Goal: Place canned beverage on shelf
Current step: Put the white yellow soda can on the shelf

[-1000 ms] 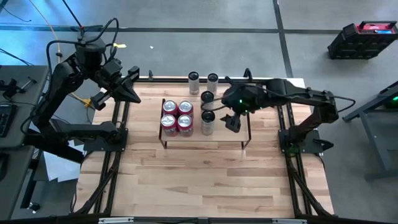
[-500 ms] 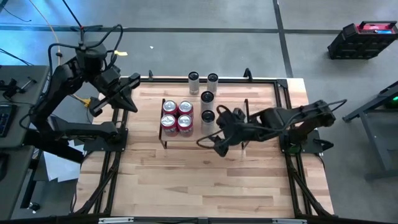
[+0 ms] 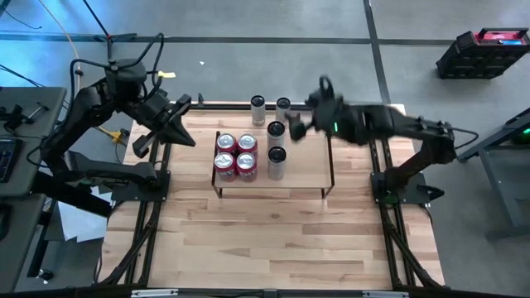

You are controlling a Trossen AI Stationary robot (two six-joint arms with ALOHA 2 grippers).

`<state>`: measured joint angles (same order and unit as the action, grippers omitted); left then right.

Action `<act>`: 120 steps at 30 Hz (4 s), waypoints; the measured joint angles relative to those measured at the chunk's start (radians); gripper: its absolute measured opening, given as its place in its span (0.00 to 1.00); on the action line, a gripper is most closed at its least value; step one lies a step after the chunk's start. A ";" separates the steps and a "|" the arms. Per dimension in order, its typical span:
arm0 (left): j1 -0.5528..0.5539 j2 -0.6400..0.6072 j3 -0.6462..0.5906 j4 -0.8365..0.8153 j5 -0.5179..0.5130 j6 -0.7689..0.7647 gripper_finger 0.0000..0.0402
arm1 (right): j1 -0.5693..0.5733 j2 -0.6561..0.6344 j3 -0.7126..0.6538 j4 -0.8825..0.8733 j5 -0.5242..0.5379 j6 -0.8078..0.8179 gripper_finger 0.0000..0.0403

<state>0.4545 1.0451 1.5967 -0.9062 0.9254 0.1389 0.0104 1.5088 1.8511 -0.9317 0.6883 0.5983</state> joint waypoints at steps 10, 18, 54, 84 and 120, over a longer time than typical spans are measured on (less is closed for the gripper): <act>0.006 0.085 0.000 0.183 -0.200 -0.135 0.00 | -0.447 0.028 0.000 0.031 -0.590 -0.468 0.91; 0.117 0.193 0.000 0.290 -0.317 -0.219 0.00 | -0.667 0.153 0.000 -0.035 -0.772 -0.861 0.91; 0.551 0.431 0.000 0.515 -0.336 -0.127 0.00 | -0.685 0.424 -0.001 0.071 -0.857 -0.870 0.92; 0.573 0.431 0.000 0.303 -0.332 0.125 0.00 | -0.700 0.494 -0.001 0.087 -0.957 -1.143 0.92; 0.447 0.431 0.000 0.215 -0.326 0.126 0.00 | -0.762 0.580 0.000 0.086 -1.141 -1.427 0.92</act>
<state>0.9020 1.4761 1.5963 -0.6909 0.5990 0.2649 -0.7521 2.0892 1.8507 -0.8461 -0.4532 -0.8288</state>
